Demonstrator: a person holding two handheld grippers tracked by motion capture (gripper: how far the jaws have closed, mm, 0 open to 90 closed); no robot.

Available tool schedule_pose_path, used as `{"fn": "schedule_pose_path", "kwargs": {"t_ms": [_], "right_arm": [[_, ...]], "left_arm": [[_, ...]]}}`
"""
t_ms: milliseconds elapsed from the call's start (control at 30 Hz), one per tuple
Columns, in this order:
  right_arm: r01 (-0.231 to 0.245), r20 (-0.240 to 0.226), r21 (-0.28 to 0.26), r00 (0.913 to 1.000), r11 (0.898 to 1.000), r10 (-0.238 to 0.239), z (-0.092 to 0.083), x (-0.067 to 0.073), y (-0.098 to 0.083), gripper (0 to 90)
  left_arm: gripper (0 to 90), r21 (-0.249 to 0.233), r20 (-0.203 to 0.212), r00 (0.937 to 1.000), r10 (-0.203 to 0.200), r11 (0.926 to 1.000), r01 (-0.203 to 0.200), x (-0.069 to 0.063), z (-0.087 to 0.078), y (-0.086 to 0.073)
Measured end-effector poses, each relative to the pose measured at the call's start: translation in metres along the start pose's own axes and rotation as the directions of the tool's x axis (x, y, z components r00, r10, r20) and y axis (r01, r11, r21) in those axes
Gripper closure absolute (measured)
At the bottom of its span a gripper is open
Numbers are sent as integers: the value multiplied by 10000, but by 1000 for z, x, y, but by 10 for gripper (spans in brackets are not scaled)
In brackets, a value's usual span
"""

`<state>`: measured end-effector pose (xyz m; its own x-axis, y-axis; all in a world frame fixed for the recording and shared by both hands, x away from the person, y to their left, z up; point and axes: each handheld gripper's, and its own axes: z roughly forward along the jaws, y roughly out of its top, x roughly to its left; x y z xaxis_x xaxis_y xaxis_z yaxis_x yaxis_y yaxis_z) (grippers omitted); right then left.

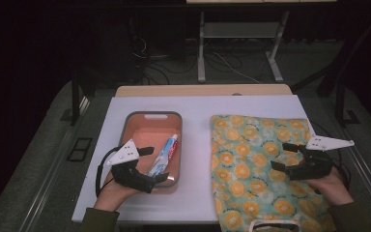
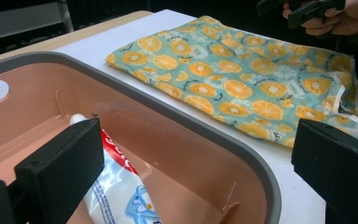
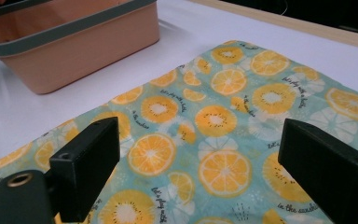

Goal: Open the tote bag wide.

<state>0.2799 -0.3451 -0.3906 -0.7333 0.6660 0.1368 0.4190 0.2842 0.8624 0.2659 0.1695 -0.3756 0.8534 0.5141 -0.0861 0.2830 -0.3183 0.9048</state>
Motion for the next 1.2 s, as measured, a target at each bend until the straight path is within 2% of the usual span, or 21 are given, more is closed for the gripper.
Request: {"fn": "schedule_pose_path", "kwargs": {"t_ms": [333,600,733,1067,1200], "right_arm": [[295,-326,556,9991,9980,-278,9,11,-5,141],[671,-854,1216,9947,9903,-569,29,25,-8,153],[870,-1013,1379,9922,9866,-733,35,31,-8,172],[1550,-1764,1959,9769,9683,-1207,60,54,-9,178],[1909,-2071,2204,9675,9566,-1453,68,62,-12,213]], "left_arm": [[10,27,-33,10000,-3,10000,3,-1,0,0],[10,67,-10,10000,-79,9999,79,0,1,0],[10,96,-49,10000,-85,9999,85,0,1,0],[10,85,-52,9999,-135,9999,135,0,1,0],[9,92,-67,9999,-137,9999,138,0,1,0]]}}
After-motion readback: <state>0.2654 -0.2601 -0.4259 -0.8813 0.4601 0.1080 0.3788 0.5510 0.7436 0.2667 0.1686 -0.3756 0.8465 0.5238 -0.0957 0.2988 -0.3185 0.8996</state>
